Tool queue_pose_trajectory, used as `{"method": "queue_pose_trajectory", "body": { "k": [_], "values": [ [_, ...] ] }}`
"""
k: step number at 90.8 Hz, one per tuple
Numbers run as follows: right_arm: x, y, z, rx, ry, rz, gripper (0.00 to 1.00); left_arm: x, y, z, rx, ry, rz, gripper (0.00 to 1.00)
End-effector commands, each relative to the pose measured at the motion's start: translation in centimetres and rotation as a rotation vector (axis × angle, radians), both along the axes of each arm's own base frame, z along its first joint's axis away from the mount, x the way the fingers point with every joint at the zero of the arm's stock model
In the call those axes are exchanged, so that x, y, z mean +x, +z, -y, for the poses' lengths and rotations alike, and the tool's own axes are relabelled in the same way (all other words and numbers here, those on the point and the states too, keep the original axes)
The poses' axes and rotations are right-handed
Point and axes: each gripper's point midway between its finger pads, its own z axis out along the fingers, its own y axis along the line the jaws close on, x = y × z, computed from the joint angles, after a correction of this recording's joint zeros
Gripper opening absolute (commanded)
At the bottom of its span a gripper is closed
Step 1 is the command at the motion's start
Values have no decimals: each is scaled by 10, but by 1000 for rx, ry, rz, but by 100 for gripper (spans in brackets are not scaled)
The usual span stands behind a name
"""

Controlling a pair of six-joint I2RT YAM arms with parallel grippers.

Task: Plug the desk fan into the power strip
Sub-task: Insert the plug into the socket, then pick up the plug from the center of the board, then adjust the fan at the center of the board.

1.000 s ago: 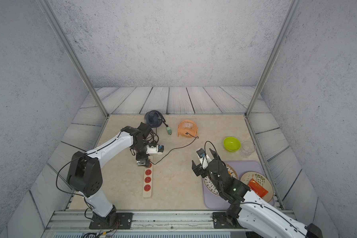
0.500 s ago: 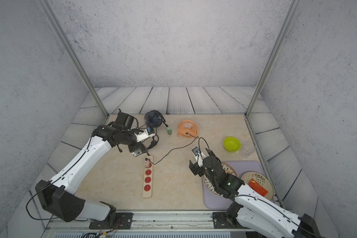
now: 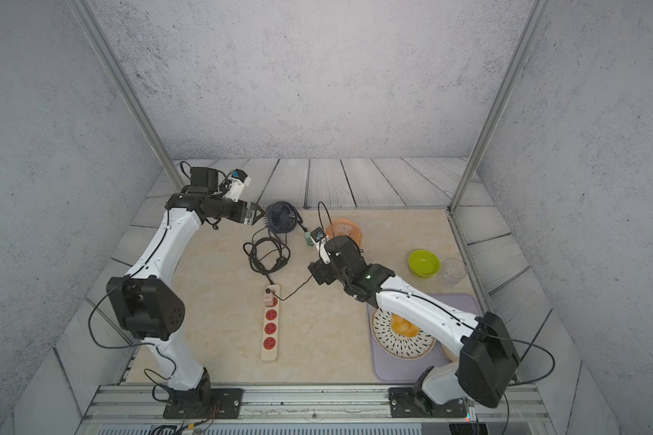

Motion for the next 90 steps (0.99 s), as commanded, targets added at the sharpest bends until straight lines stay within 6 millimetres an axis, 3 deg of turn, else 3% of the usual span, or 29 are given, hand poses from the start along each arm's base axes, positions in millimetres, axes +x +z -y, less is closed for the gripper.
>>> {"method": "queue_pose_trajectory", "body": {
  "k": [1, 12, 20, 26, 42, 57, 90],
  "values": [
    [12, -12, -11, 10, -19, -95, 93, 32, -7, -5, -136, 81, -50, 100],
    [38, -29, -27, 32, -42, -188, 90, 67, -25, -10, -204, 102, -58, 100],
    [62, -30, -39, 58, -62, -235, 88, 89, -33, -14, -275, 110, -53, 100],
    [79, -47, -45, 49, -78, -288, 87, 102, -45, -17, -297, 123, -62, 100],
    [125, -77, -61, 61, -108, -354, 85, 121, -71, -3, -363, 83, -86, 100],
    [155, -93, -73, 75, -129, -369, 83, 127, -100, 9, -363, 53, -122, 100],
    [193, -137, -78, 91, -222, -397, 82, 119, -120, 33, -321, -14, -156, 100]
  ]
}}
